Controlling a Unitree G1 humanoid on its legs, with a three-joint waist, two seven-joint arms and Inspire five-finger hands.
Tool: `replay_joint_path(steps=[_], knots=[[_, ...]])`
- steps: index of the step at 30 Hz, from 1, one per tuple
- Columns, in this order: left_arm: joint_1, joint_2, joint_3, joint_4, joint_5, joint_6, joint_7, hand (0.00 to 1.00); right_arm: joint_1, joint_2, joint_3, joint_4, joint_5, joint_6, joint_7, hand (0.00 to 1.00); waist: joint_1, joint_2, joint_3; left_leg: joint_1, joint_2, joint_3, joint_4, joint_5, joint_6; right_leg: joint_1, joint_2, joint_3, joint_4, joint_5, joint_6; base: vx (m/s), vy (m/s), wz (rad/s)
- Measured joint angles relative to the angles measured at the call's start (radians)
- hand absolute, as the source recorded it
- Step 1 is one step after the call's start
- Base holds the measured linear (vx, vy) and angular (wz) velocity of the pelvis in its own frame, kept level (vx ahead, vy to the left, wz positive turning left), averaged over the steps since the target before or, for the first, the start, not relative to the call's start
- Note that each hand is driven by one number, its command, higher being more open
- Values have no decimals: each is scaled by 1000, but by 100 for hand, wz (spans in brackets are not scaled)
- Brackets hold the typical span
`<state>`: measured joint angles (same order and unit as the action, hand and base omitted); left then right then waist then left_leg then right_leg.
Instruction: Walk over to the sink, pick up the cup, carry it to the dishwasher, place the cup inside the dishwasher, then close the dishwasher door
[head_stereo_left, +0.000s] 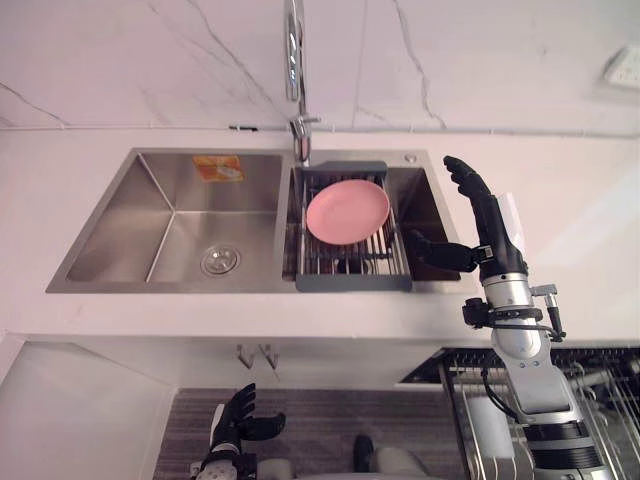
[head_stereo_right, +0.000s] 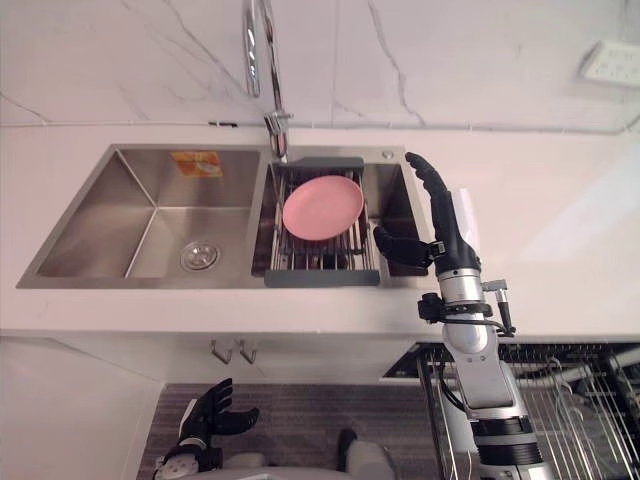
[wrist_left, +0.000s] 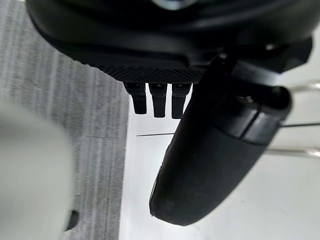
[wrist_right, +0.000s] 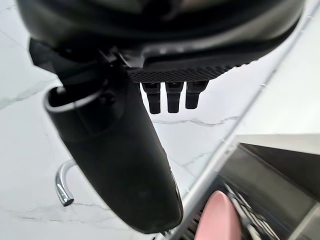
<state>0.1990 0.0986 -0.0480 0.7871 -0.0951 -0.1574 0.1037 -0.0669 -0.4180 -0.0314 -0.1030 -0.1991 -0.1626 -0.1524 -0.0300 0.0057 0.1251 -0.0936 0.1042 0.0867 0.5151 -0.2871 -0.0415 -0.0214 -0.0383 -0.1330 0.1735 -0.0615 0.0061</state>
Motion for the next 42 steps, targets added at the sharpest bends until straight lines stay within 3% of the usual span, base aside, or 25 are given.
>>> replay_joint_path(steps=[1,2,4,7,15,23,42], knots=[[-5,0,0,0,10,0,-3,90,0,-11,1,6,0,0,4,90,0,1,1,-10,19,11,-87,18,-4,0,-5,0,0,1,2,53,113,0],[-8,-1,1,-2,19,-1,-7,90,0,-29,1,20,0,0,11,90,1,13,4,-14,34,-4,-190,126,-33,2,4,5,-6,-1,14,64,147,-13],[-6,9,1,1,20,0,-9,90,0,-31,13,39,0,0,26,90,13,-3,1,12,1,11,-238,147,-13,7,-17,30,-36,7,41,32,154,-12],[0,8,0,2,36,1,-19,90,-1,-50,18,69,0,0,41,90,9,-1,3,36,-41,12,-285,178,9,27,-54,31,-68,24,66,-9,116,11],[6,28,0,2,43,0,-25,90,-43,-141,90,197,0,-2,99,90,9,-5,6,89,-62,12,-431,251,11,32,-60,52,-109,38,69,-44,-2,1],[9,29,1,2,47,-3,-27,90,-111,-213,150,283,-4,-2,111,90,3,-12,10,101,-57,8,-505,294,4,18,-50,49,-126,50,61,-30,-27,0],[-2,28,4,-27,36,-5,-16,90,-393,-249,277,536,-184,26,84,90,16,-54,44,57,-78,-46,-512,303,11,-1,-61,13,-139,62,68,21,3,7]])
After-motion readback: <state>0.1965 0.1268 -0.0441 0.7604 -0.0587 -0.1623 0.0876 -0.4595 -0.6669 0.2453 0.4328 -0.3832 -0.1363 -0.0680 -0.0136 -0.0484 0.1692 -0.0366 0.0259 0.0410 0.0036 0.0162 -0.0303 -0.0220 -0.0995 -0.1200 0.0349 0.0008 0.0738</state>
